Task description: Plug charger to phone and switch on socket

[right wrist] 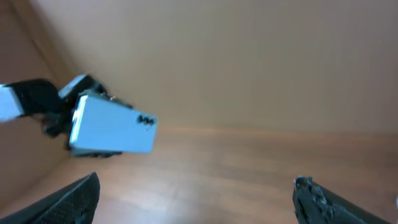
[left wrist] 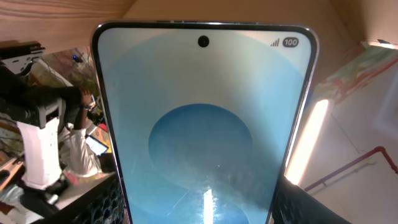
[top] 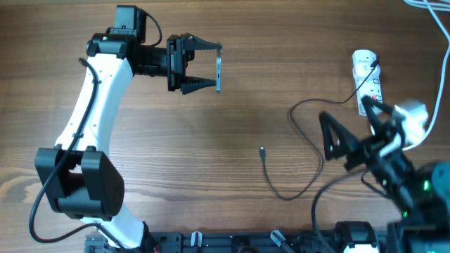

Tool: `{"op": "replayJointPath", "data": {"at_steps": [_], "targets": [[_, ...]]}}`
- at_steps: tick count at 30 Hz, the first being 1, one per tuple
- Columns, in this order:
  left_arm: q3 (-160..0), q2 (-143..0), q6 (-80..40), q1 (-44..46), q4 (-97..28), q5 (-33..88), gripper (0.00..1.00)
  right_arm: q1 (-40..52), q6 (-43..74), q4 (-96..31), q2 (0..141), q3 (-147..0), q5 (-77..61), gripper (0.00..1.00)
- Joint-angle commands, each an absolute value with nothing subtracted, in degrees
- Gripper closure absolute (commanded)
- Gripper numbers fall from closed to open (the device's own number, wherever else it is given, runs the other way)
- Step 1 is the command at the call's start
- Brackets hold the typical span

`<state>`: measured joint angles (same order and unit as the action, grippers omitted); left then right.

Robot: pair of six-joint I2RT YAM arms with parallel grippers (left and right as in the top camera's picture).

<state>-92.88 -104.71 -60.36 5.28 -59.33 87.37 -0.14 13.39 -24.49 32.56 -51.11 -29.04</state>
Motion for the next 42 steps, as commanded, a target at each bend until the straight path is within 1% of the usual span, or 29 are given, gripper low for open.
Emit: {"op": "replayJointPath", "data": {"at_steps": [1, 2, 3, 5, 7, 8, 9, 12, 14, 16, 18, 19, 21, 24, 28, 30, 32, 36, 37, 38, 40, 42], "targets": [[-94.19, -103.15, -60.47, 4.97, -59.35, 90.19, 0.32, 0.14, 23.77, -18.26, 39.09, -54.02, -47.27, 0.01], [-94.19, -103.15, -60.47, 4.97, -59.35, 90.19, 0.32, 0.16, 27.0, -16.4, 40.86, -55.0, -50.19, 0.0], [-94.19, -103.15, -60.47, 4.97, -59.35, 90.17, 0.32, 0.16, 28.27, -17.15, 42.46, -56.51, -50.59, 0.0], [-94.19, -103.15, -60.47, 4.97, -59.35, 90.17, 0.32, 0.16, 25.19, -22.98, 45.78, -61.04, -50.0, 0.01], [-94.19, -103.15, -60.47, 4.97, -59.35, 90.0, 0.32, 0.25, 18.83, -36.36, 50.85, -69.71, -44.51, 0.0], [-94.19, -103.15, -60.49, 4.97, -59.35, 89.3, 0.32, 1.19, 14.83, -44.66, 54.26, -75.96, -39.46, 0.01], [-94.19, -103.15, -60.49, 4.97, -59.35, 88.75, 0.33, 2.04, 13.32, -48.6, 56.07, -79.31, -36.4, 0.01], [-94.19, -103.15, -60.95, 4.97, -59.35, 86.85, 0.33, 8.27, 10.41, -62.85, 63.31, -92.95, -21.93, 0.0], [-94.19, -103.15, -61.56, 4.97, -59.35, 84.84, 0.33, 13.91, 10.5, -68.75, 67.44, -100.22, -15.0, 0.01], [-94.19, -103.15, -62.48, 4.99, -59.35, 82.11, 0.32, 21.8, 11.22, -72.62, 71.53, -106.04, -9.28, 0.0], [-94.19, -103.15, -63.37, 4.97, -59.31, 80.49, 0.32, 28.84, 14.48, -73.36, 74.3, -108.2, -3.7, 0.01], [-94.19, -103.15, -63.48, 4.97, -59.16, 79.77, 0.32, 34.76, 17.39, -73.03, 76.58, -108.66, 2.24, 0.0], [-94.19, -103.15, -63.51, 4.97, -58.52, 79.79, 0.32, 41.04, 20.47, -71.42, 79.42, -108.71, 8.21, 0.0], [-94.19, -103.15, -63.48, 4.99, -58.5, 79.79, 0.33, 47.81, 22.15, -66.22, 84.07, -108.81, 9.63, 0.0], [-94.19, -103.15, -63.48, 5.02, -58.5, 79.83, 0.33, 50.63, 26.81, -60.4, 88.79, -108.86, 11.88, 0.01], [-94.19, -103.15, -63.48, 5.02, -58.5, 79.83, 0.33, 50.63, 30.65, -59.59, 90.5, -108.86, 14.5, 0.02], [-94.19, -103.15, -63.48, 5.02, -58.5, 79.83, 0.33, 50.63, 31.68, -59.02, 92.62, -108.86, 14.79, 0.03], [-94.19, -103.15, -63.48, 5.02, -58.5, 79.83, 0.33, 50.63, 33.15, -59.22, 95.64, -108.86, 19.88, 0.11], [-94.19, -103.15, -63.48, 5.02, -58.5, 79.83, 0.33, 50.61, 33.15, -59.02, 96.14, -108.86, 20.51, 0.14], [-94.19, -103.15, -63.48, 5.02, -58.5, 79.83, 0.33, 50.61, 33.17, -58.85, 96.31, -108.86, 21.15, 0.21], [-94.19, -103.15, -63.48, 5.02, -58.5, 79.83, 0.33, 50.61, 33.15, -58.48, 96.55, -108.86, 23.05, 0.31], [-94.19, -103.15, -63.48, 5.02, -58.5, 79.83, 0.33, 50.61, 32.93, -57.93, 96.55, -108.86, 23.97, 0.39]]}}
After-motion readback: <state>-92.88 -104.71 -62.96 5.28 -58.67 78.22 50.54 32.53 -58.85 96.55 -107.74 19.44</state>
